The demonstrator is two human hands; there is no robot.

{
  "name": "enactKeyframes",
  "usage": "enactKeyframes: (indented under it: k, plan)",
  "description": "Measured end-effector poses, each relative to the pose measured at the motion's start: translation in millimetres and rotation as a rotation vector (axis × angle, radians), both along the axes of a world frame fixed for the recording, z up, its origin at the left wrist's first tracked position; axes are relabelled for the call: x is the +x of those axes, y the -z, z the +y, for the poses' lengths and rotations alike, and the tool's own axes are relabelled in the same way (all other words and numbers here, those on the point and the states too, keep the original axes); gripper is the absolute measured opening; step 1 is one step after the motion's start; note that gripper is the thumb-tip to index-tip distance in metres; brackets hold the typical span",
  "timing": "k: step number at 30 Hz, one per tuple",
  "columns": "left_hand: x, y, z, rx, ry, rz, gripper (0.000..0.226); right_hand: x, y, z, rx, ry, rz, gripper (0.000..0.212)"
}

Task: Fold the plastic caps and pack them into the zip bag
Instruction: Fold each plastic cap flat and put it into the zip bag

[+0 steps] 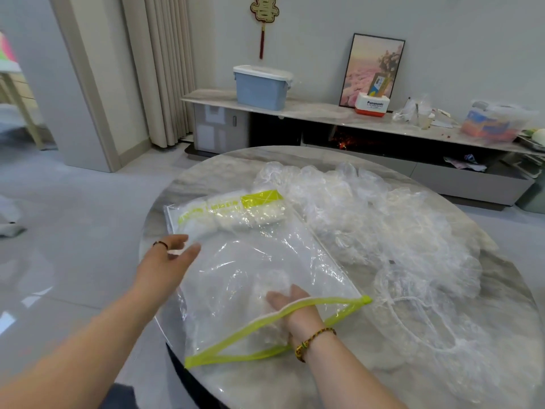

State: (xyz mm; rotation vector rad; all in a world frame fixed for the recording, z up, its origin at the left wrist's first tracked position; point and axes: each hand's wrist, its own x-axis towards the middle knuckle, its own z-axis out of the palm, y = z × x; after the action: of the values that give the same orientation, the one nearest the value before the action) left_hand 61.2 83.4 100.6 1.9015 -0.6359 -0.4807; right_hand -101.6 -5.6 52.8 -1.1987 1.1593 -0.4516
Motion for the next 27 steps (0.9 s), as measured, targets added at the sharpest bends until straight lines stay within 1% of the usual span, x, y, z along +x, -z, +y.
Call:
enactKeyframes:
  k: [1,2,3,4,5,6,7,8,9,11,12,13,15,17,19,21,22,23,25,26,27]
  plan:
    - [15,5,-7,0.023,-0.077,0.166,0.039,2,-1,1,-0.018,-0.003,-0.004,0.016]
    - [25,6,-11,0.029,-0.135,0.323,0.043,6,-1,2,-0.027,-0.002,-0.013,0.016]
    - [32,10,-15,0.029,-0.164,0.458,0.038,8,-1,1,-0.045,-0.004,-0.019,0.018]
    - [37,14,-19,0.046,-0.172,0.523,0.03,11,-1,1,-0.046,0.0,-0.025,0.019]
    - [41,19,-22,0.085,-0.163,0.525,0.027,14,0,-1,-0.054,-0.016,-0.038,0.019]
    - [43,24,-27,0.123,-0.144,0.497,0.029,17,-2,-2,-0.025,-0.013,-0.077,0.022]
    - [43,27,-31,0.14,-0.129,0.457,0.031,19,-4,-3,0.012,-0.006,-0.125,0.03]
    - [43,30,-35,0.13,-0.124,0.429,0.031,22,-1,-5,0.018,-0.003,-0.159,0.038]
    - [43,32,-38,0.115,-0.115,0.418,0.033,24,-1,-6,0.002,-0.021,-0.156,0.039]
    - [43,35,-42,0.096,-0.097,0.397,0.037,35,-4,-7,-0.058,-0.033,-0.161,0.033]
    - [41,34,-43,0.092,-0.082,0.388,0.038,42,-5,-12,-0.042,-0.044,-0.171,0.031]
    - [40,34,-43,0.081,-0.062,0.388,0.039,48,-8,-15,-0.07,-0.059,-0.166,0.029]
    - [40,35,-44,0.042,-0.019,0.407,0.034,66,-16,-27,-0.115,-0.092,-0.142,0.027]
    - [39,37,-44,0.027,0.03,0.422,0.027,84,-22,-42,-0.163,-0.061,-0.17,0.023]
    - [38,37,-41,0.024,0.055,0.398,0.021,103,-25,-55,-0.196,-0.027,-0.186,0.016]
    - [40,39,-39,0.027,0.056,0.384,0.019,121,-26,-65,-0.197,0.027,-0.208,0.003]
    - [41,40,-37,0.047,0.059,0.383,0.021,128,-25,-71,-0.198,0.042,-0.214,0.007]
    - [43,39,-35,0.073,0.062,0.385,0.022,134,-25,-75,-0.203,0.04,-0.224,0.003]
    - [53,36,-35,0.099,0.026,0.379,0.029,143,-21,-83,-0.234,0.019,-0.21,0.02]
    - [62,33,-38,0.088,-0.024,0.341,0.034,145,-21,-85,-0.246,0.011,-0.208,0.025]
    - [75,32,-42,0.081,-0.087,0.26,0.039,146,-19,-85,-0.257,-0.001,-0.198,0.025]
